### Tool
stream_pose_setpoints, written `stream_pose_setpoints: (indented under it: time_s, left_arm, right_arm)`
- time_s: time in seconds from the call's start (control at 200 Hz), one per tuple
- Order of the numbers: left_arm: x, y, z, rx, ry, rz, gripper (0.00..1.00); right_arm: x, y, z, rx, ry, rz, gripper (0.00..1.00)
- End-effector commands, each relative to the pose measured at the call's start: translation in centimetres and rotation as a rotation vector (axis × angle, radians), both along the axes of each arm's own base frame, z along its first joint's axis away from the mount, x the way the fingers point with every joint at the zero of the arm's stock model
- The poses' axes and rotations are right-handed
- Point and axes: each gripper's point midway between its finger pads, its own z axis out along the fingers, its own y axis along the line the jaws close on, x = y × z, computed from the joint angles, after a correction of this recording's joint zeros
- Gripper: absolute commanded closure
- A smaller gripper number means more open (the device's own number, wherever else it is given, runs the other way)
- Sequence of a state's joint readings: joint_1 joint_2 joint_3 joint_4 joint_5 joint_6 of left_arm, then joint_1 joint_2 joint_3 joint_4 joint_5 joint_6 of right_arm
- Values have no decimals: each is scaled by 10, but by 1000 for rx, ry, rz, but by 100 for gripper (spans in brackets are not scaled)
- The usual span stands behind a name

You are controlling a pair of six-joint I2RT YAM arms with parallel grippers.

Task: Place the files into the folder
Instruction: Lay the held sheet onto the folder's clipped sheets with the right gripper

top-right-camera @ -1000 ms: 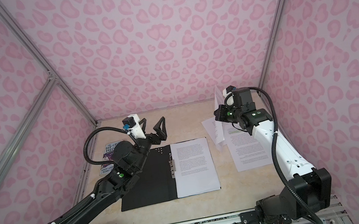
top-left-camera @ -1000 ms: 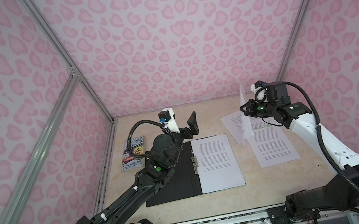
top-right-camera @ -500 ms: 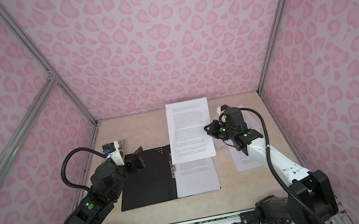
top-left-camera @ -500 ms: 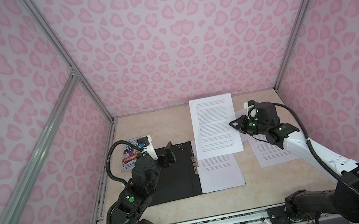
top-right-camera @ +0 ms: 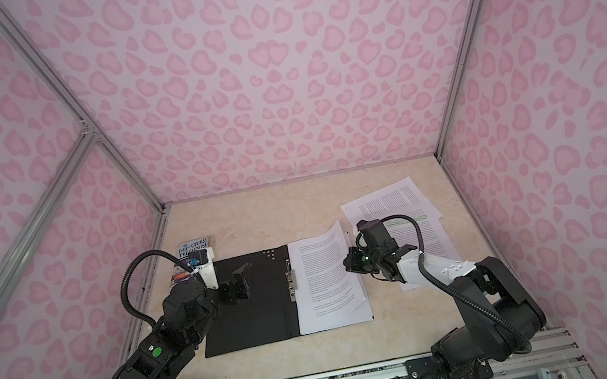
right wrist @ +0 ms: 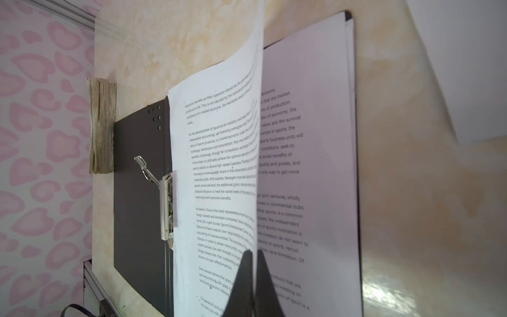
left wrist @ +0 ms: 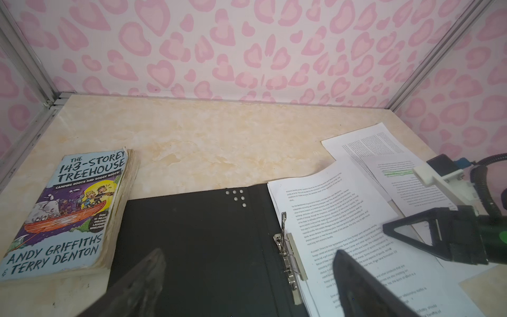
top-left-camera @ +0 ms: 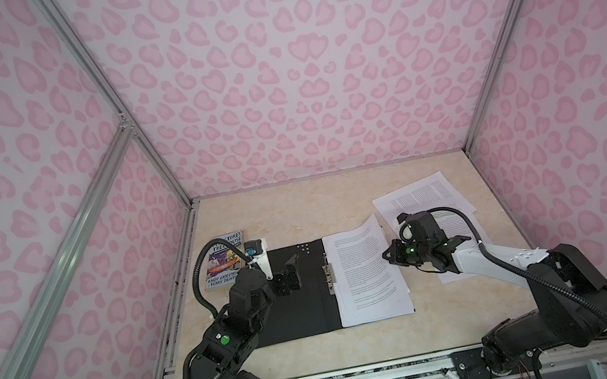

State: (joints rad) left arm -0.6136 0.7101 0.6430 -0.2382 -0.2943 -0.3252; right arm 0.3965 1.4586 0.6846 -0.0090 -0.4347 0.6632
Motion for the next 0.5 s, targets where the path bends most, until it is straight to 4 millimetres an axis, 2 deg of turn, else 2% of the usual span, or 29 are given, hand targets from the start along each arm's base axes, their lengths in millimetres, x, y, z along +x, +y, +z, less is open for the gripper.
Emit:
stream_pose_setpoints:
  time_s: [0.0,0.275,0.495]
  left_arm:
    - [0,-3,5,-10,-12,-18,3]
    - [0,-6,2,-10,-2,-30,3]
    - [1,-9,0,-9,11,-41,3]
  right_arm:
    - [-3,-1,-8,-29,-3,45,100]
    - [-2,2,-8,-19,4,32,100]
    - [-9,6,-11,-1,19,-4,100]
